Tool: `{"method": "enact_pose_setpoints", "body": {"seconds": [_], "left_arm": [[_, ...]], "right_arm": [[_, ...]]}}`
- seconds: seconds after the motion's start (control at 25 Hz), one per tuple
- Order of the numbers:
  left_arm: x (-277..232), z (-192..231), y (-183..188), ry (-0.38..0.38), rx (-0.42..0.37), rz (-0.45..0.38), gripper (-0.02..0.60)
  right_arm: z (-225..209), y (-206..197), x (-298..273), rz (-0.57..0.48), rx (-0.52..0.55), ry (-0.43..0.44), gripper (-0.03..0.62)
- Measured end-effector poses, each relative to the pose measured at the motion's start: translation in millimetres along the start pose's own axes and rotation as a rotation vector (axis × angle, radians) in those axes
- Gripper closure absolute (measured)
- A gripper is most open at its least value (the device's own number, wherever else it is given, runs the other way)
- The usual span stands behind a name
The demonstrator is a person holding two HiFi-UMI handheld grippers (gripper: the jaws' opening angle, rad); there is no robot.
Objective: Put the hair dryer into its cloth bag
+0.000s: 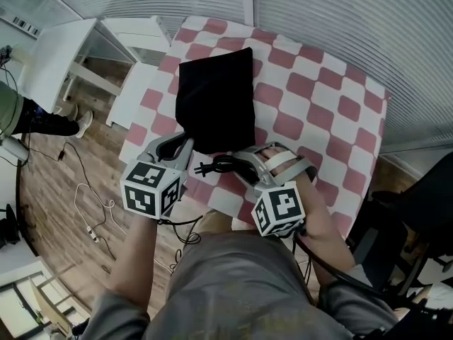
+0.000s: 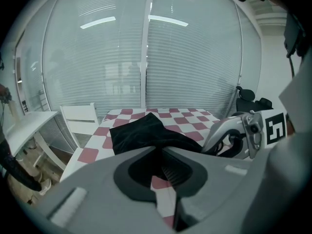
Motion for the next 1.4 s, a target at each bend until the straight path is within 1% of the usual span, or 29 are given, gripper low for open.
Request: {"method": "enact_pose_setpoints", "body": {"seconds": [0.12,0.2,0.28,0.36,0.44,0.52,0.56,0.6,0.64,0.68,0.72,0.76,0.8,0.84,0.88,0.96,1.04,1.08,1.16,1.2,1.24,1.32,1.4], "left_arm": [[3,-1,-2,-0.014,-0.026,-0.007,0.554],[5,-3,-5,-0.024,-0.062,-0.007,0.554],[6,-7,-8,-0.035,-0.116,0.0,0.552],[5,-13,-12,-0.046,-0.184,0.0,0.549],[4,-20,-15,-0.065,-0.234,-0.01,0.554],[2,-29,-17,-0.116,-0.248,-0.025,0.556],[1,-35,-18,-0.162,-0.244,-0.034,0.581],[0,-43,-19,-0.21,-0.242,-0.036,0.581],[-3,-50,-22,-0.242,-0.25,-0.031,0.581],[-5,-55,-25,-0.248,-0.271,-0.022,0.581],[-6,-57,-28,-0.231,-0.296,-0.015,0.581],[-6,-57,-30,-0.204,-0.307,-0.016,0.581],[-5,-53,-32,-0.176,-0.294,-0.025,0.581],[-3,-47,-33,-0.148,-0.262,-0.042,0.581],[-1,-40,-33,-0.115,-0.222,-0.064,0.581],[5,-27,-32,-0.025,-0.169,-0.112,0.581],[11,-18,-30,0.068,-0.167,-0.157,0.573],[14,-16,-29,0.098,-0.172,-0.173,0.537],[13,-15,-31,0.112,-0.168,-0.181,0.454],[10,-15,-32,0.105,-0.163,-0.175,0.423],[7,-16,-35,0.096,-0.16,-0.165,0.402],[1,-19,-39,0.081,-0.171,-0.141,0.384],[-6,-21,-43,0.074,-0.194,-0.116,0.368]], "right_arm": [[-12,0,-16,0.059,-0.075,0.034,0.431],[-21,-2,-23,0.087,-0.159,0.029,0.431],[-31,-6,-26,0.104,-0.291,0.007,0.431],[-41,-12,-26,0.12,-0.457,-0.02,0.431],[-49,-17,-25,0.14,-0.618,-0.049,0.433],[-54,-21,-28,0.158,-0.755,-0.084,0.431],[-55,-23,-33,0.166,-0.806,-0.099,0.431],[-55,-24,-39,0.172,-0.837,-0.109,0.431],[-54,-24,-46,0.175,-0.842,-0.109,0.431],[-52,-23,-53,0.172,-0.826,-0.1,0.43],[-49,-21,-57,0.159,-0.804,-0.079,0.422],[-45,-20,-59,0.136,-0.788,-0.047,0.413],[-42,-19,-57,0.107,-0.783,-0.013,0.36],[-38,-19,-54,0.078,-0.784,0.013,0.311],[-36,-21,-49,0.055,-0.787,0.027,0.296],[-32,-26,-37,0.018,-0.786,0.042,0.295],[-30,-32,-23,-0.043,-0.789,0.05,0.303],[-31,-36,-15,-0.085,-0.802,0.043,0.306],[-36,-47,-1,-0.161,-0.841,0.0,0.352],[-39,-53,3,-0.174,-0.861,-0.033,0.377],[-42,-60,5,-0.163,-0.878,-0.067,0.42],[-44,-74,4,-0.08,-0.895,-0.11,0.491],[-41,-88,-1,0.038,-0.904,-0.123,0.544]]}}
Point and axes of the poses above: the fingertips, and each gripper's own axes: x backward along the fingers, z to its left, y out of its top, the point moved 9 cm from there along x, backward along the fingers, and after that the axes turned 4 degrees about y, right-handed, at the moved point
